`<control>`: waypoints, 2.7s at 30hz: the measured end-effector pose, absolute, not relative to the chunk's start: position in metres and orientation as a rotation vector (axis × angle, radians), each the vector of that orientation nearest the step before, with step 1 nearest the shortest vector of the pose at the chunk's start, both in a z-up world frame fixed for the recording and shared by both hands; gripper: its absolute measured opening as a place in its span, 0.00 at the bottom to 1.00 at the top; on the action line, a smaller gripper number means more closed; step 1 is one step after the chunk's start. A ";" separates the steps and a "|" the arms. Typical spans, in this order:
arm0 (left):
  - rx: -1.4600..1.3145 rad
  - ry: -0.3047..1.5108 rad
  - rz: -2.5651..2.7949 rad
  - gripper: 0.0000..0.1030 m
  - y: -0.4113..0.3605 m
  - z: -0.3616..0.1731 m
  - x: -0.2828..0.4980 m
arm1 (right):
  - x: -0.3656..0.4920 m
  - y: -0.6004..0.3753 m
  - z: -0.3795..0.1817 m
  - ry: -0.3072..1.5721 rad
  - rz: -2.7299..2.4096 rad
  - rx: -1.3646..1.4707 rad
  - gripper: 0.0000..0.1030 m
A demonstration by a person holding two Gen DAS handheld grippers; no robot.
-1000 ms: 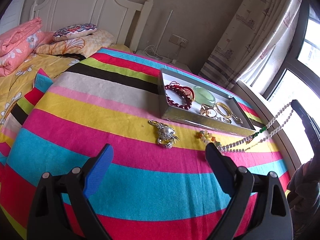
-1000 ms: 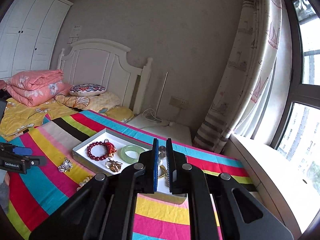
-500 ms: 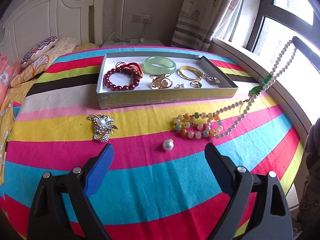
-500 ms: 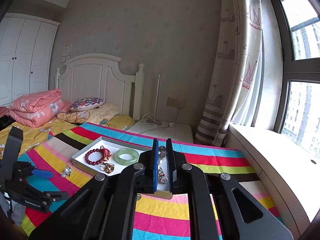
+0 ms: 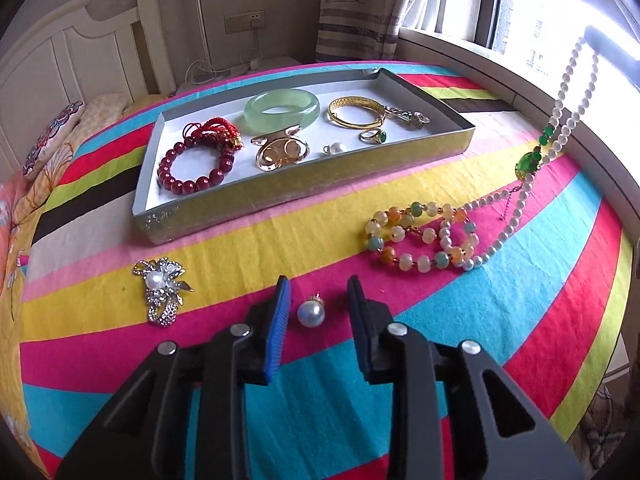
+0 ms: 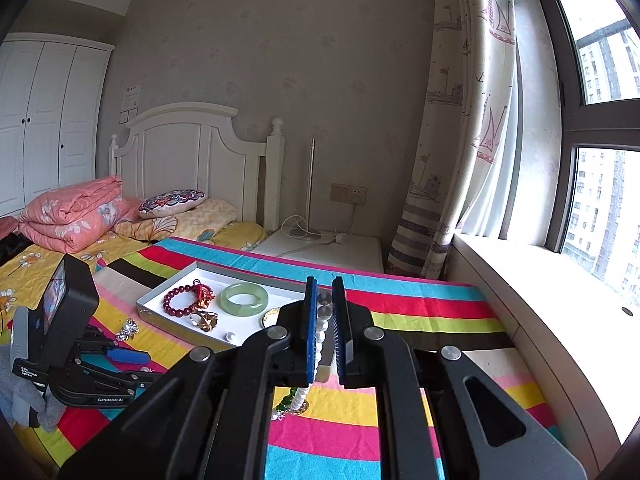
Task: Organize jewelry
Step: 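Grasp the dark pearl pendant with the left tool while the right tool carries the necklace, then lower the necklace into the box with the right tool while the left tool places the pendant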
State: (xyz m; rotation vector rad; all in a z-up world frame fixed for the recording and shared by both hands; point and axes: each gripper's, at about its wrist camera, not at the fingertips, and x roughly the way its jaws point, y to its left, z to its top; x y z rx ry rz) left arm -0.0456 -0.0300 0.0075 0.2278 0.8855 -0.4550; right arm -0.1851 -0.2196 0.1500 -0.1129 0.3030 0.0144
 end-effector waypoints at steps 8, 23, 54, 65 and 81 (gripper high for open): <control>0.244 0.868 -0.452 0.12 -0.030 0.008 -0.054 | -0.180 -0.224 0.141 0.341 0.018 -0.098 0.09; 0.154 0.711 -0.456 0.12 -0.007 0.073 -0.060 | -0.158 -0.205 0.212 0.315 0.267 -0.108 0.09; 0.097 0.812 -0.422 0.13 -0.031 0.091 0.070 | -0.030 -0.166 0.245 0.352 0.183 -0.196 0.09; 0.124 0.855 -0.340 0.13 -0.043 0.057 0.091 | 0.020 -0.197 0.218 0.389 0.035 -0.221 0.09; 0.131 0.868 -0.315 0.13 -0.042 0.039 0.094 | 0.060 -0.188 0.132 0.628 0.115 -0.173 0.09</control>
